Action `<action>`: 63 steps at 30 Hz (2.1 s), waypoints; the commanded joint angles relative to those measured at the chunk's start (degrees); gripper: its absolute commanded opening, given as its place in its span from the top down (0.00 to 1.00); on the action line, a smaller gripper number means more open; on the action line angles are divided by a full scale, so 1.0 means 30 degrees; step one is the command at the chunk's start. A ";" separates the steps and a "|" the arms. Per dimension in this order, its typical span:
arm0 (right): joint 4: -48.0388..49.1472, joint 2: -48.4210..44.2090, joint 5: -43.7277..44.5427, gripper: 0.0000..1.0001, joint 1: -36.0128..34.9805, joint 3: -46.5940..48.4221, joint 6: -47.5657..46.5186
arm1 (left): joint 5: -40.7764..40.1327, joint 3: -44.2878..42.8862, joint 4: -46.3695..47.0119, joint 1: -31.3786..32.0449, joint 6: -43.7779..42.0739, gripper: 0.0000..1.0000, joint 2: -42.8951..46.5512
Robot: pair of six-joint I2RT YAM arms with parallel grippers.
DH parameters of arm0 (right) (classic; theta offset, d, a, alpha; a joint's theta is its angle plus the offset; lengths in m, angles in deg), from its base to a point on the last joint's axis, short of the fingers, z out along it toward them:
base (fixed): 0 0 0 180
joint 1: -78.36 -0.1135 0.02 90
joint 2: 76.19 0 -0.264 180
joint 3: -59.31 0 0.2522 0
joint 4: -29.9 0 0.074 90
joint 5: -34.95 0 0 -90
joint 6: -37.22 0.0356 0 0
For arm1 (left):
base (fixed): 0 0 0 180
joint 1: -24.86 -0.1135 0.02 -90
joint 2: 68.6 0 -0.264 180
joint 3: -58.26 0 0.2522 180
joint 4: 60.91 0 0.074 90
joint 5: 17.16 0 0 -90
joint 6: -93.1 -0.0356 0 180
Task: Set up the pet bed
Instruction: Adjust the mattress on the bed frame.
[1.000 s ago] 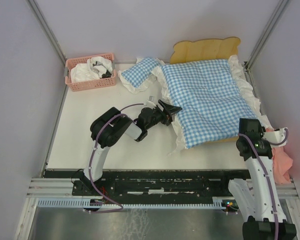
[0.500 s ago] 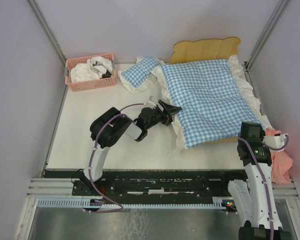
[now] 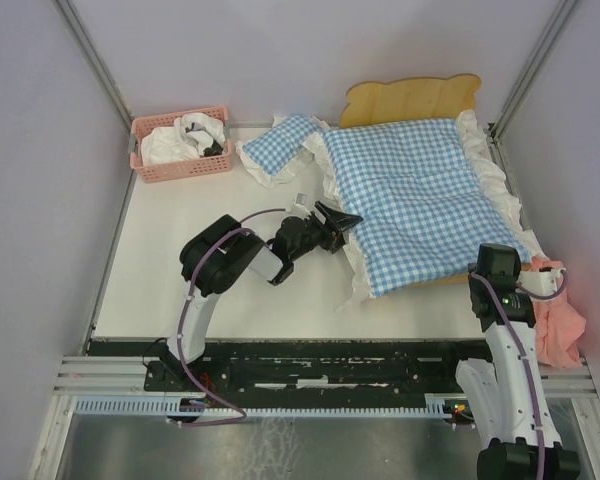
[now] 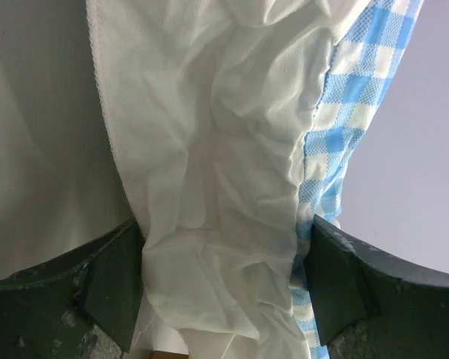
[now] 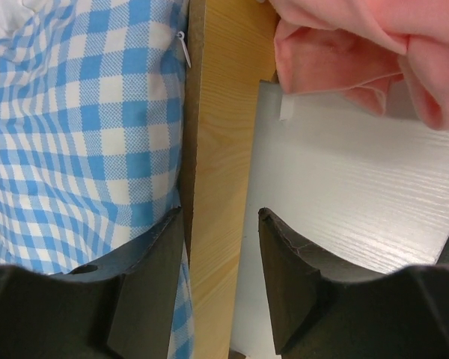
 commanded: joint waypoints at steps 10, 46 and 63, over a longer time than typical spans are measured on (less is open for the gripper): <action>0.2326 0.1183 -0.0382 0.46 0.0278 -0.1359 0.0650 | -0.0246 0.0538 0.0456 0.0240 -0.0554 0.17 0.0501; 0.6134 0.2974 -0.5034 0.98 0.0426 -0.1970 -1.2074 | -0.4403 0.5805 -0.9778 -0.0145 -0.7057 0.17 1.3715; 0.4466 0.1631 -0.9560 0.97 0.0388 -0.0815 -1.4649 | -0.3971 -0.0843 -1.6990 -0.4180 -1.7030 0.22 1.5583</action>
